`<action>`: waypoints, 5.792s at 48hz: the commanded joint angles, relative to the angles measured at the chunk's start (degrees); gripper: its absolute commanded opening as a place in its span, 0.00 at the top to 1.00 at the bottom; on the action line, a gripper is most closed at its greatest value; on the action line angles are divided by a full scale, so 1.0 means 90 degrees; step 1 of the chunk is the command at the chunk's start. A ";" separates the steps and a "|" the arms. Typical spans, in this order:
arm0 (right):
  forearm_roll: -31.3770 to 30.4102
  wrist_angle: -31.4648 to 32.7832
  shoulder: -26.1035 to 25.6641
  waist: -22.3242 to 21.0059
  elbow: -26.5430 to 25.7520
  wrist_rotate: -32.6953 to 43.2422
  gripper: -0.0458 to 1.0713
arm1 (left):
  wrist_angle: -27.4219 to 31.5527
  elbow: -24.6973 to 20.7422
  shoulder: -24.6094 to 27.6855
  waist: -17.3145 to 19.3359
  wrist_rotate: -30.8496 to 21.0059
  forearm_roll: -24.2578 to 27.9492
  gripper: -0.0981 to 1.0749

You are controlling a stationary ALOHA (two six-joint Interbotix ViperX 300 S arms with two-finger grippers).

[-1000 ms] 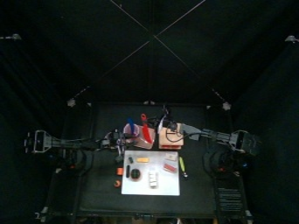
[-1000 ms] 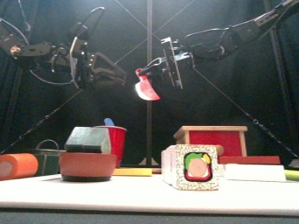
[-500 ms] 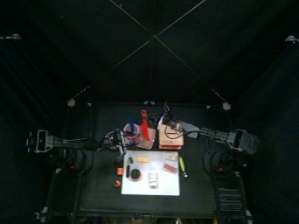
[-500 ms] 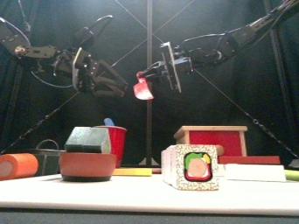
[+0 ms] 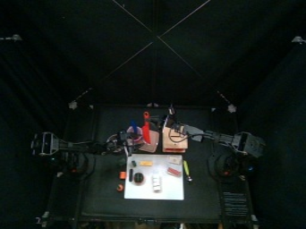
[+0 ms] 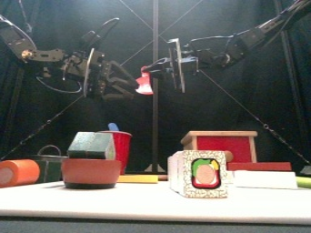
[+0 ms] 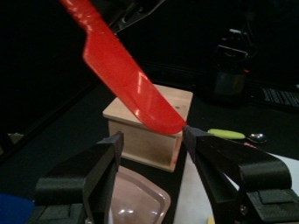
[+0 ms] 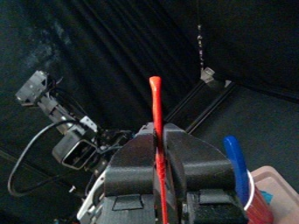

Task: Cut the white sushi roll

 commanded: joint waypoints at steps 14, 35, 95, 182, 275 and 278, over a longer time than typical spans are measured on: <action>0.1299 0.1230 -0.0049 -0.0205 -0.0107 -0.0049 0.67 | 0.0352 -0.0264 0.0010 -0.0117 0.1055 -0.0361 0.14; 0.1406 0.2178 0.0596 -0.0527 -0.0977 -0.0049 0.67 | 0.0723 -0.1602 0.0820 -0.0361 0.3398 -0.3555 0.14; 0.1309 0.2031 0.1104 -0.0518 -0.1709 -0.0020 0.67 | -0.2402 -0.2842 0.2471 -0.1113 0.7217 -0.7139 0.15; 0.0293 0.0996 0.0137 -0.0254 -0.0234 0.0039 0.63 | -0.2783 -0.1816 0.1318 -0.2246 0.7451 -0.6592 0.17; -0.1543 -0.0996 -0.0664 0.0313 0.1084 -0.0068 0.64 | -0.1172 -0.0898 0.1455 -0.0303 -0.0820 0.0098 0.38; -0.1533 -0.0996 -0.0664 0.0313 0.1084 -0.0059 0.64 | -0.1162 -0.0898 0.1455 -0.0303 -0.0820 0.0098 0.44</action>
